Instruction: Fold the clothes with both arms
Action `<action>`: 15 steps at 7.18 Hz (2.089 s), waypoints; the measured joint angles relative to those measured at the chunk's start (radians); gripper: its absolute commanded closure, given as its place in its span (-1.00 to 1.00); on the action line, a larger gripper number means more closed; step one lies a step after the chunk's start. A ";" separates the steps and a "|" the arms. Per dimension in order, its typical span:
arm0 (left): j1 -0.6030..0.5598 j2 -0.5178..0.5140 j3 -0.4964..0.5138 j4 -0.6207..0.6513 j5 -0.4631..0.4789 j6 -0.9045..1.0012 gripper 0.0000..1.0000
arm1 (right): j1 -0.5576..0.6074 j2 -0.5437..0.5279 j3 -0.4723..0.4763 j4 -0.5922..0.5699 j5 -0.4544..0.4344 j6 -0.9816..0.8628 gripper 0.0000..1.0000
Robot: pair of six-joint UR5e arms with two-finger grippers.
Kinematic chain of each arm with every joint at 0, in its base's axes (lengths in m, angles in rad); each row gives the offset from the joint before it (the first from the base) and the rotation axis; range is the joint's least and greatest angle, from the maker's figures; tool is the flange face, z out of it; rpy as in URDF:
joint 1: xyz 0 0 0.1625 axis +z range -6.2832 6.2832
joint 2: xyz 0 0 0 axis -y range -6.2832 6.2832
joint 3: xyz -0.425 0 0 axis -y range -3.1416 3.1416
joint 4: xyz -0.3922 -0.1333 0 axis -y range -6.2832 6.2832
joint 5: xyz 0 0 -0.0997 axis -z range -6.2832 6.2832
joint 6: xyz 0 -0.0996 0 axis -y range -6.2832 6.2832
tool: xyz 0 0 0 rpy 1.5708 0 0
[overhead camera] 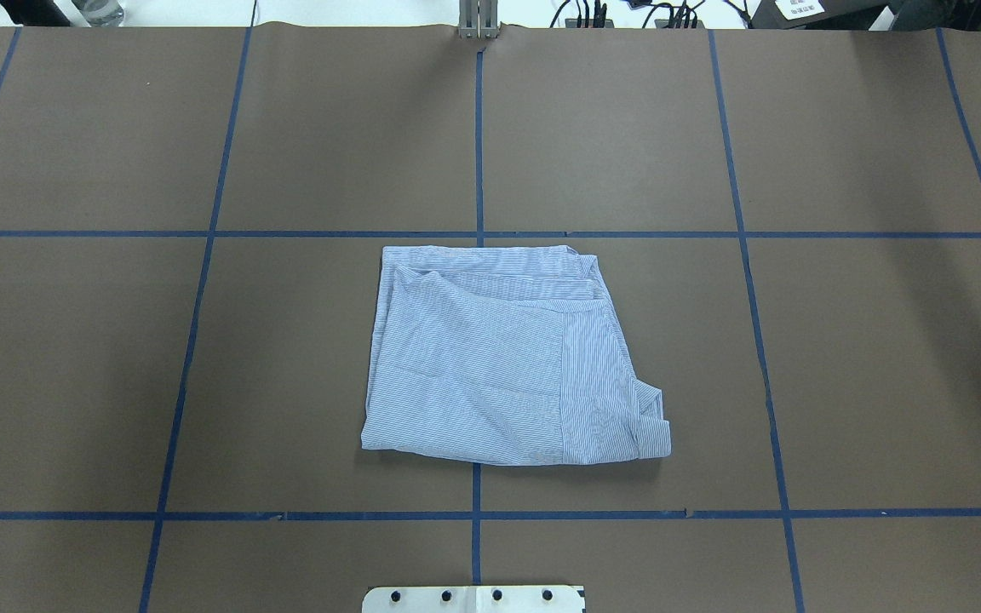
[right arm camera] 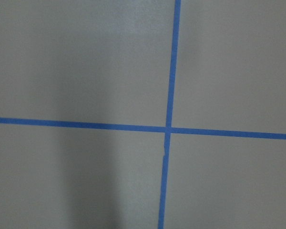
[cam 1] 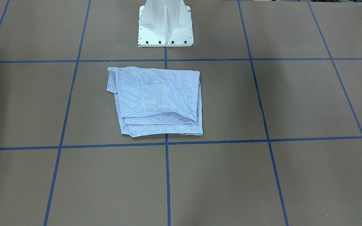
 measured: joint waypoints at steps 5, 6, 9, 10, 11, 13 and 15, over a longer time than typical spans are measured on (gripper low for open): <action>-0.015 0.043 -0.023 0.013 -0.099 0.005 -0.99 | 0.025 -0.054 0.039 -0.026 0.051 -0.048 -1.00; -0.017 0.046 -0.030 0.011 -0.102 0.007 -0.99 | 0.024 -0.057 0.054 -0.025 0.051 -0.053 -1.00; -0.026 0.097 -0.104 -0.002 -0.103 0.013 -0.99 | 0.024 -0.077 0.107 -0.025 0.056 -0.045 -1.00; -0.027 0.104 -0.121 -0.003 -0.104 0.009 -0.99 | 0.024 -0.080 0.112 -0.025 0.064 -0.041 -1.00; -0.027 0.108 -0.125 0.000 -0.103 0.006 -0.99 | 0.024 -0.081 0.115 -0.025 0.069 -0.041 -1.00; -0.032 0.110 -0.133 0.005 -0.099 0.003 -0.99 | 0.024 -0.081 0.150 -0.027 0.078 -0.045 -1.00; -0.051 0.102 -0.142 0.004 -0.095 0.004 -0.99 | 0.024 -0.088 0.184 -0.029 0.091 -0.052 -1.00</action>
